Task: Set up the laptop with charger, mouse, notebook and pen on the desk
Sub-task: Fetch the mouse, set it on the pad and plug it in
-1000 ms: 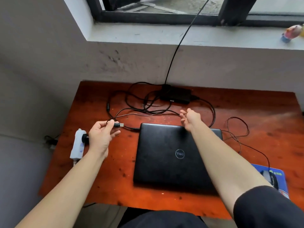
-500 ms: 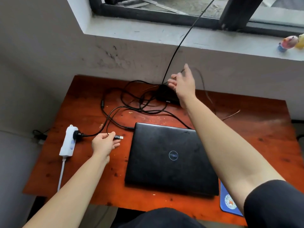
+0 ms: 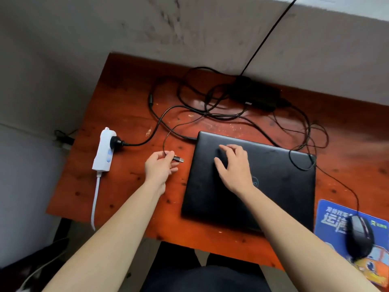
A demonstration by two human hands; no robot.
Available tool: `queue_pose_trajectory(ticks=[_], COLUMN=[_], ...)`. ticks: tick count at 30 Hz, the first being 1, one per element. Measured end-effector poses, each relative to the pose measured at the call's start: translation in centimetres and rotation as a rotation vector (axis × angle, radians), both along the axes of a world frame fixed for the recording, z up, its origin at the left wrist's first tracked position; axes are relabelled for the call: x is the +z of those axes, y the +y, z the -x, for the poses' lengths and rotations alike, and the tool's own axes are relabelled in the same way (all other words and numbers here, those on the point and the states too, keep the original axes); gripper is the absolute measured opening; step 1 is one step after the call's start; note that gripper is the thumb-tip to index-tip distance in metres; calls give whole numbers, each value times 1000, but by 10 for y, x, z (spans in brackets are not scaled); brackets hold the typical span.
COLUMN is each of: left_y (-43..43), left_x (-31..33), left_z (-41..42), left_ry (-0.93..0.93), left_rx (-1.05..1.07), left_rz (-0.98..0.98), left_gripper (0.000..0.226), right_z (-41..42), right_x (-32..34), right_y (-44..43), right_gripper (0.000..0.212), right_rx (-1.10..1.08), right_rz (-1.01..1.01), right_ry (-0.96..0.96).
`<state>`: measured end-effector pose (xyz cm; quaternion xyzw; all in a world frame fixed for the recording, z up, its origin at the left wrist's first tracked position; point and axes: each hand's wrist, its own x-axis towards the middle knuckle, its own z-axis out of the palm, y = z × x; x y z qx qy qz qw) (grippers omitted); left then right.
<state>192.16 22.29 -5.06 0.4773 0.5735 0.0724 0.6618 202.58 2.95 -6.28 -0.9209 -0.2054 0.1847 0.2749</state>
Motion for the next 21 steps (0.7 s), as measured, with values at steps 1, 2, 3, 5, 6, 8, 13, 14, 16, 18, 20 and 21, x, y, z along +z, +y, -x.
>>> queue_pose_trajectory(ticks=[1,2,3,5,6,8,13,14,16,18,20,21], left_y=[2,2,4,5,5,4,0,-2,-7,-11,-9,-6], left_x=[-6,-9,-14,-21,-26,-31,-43,-45,-46,-44,-44,-44], left_z=[1,2,3,5,7,11,17,19,24,29,35,37], left_ry=[-18,-40,-55,-79,-84,-111,-17,42,114,61,-30,-75], left_rx=[6,10,10,0,-6,-27,-244,-302,-344,-372,-513,-621], left_rz=[26,47,62,66,63,21,-357,-494,-686,-810,-986,-1055], left_gripper=[13,14,15,14,13,9,23,33,49,43,26,20], right_z=[7,13,21,31,35,39,40,40,40,40,40,39], right_x=[-6,-8,-13,-23,-30,-38,-45,-45,-44,-44,-44,-43], right_y=[3,5,7,10,11,12,12,12,12,13,13,13], right_gripper=[50,53,54,56,56,57,58,57,57,57,57,57], right_rx=[14,21,29,41,51,56,34,31,21,10,8,9], right_rz=[35,75,115,181,220,274,267,257,242,238,238,241], right_ry=[-58,-114,-162,-259,-302,-366,-444,-454,-455,-459,-456,-454])
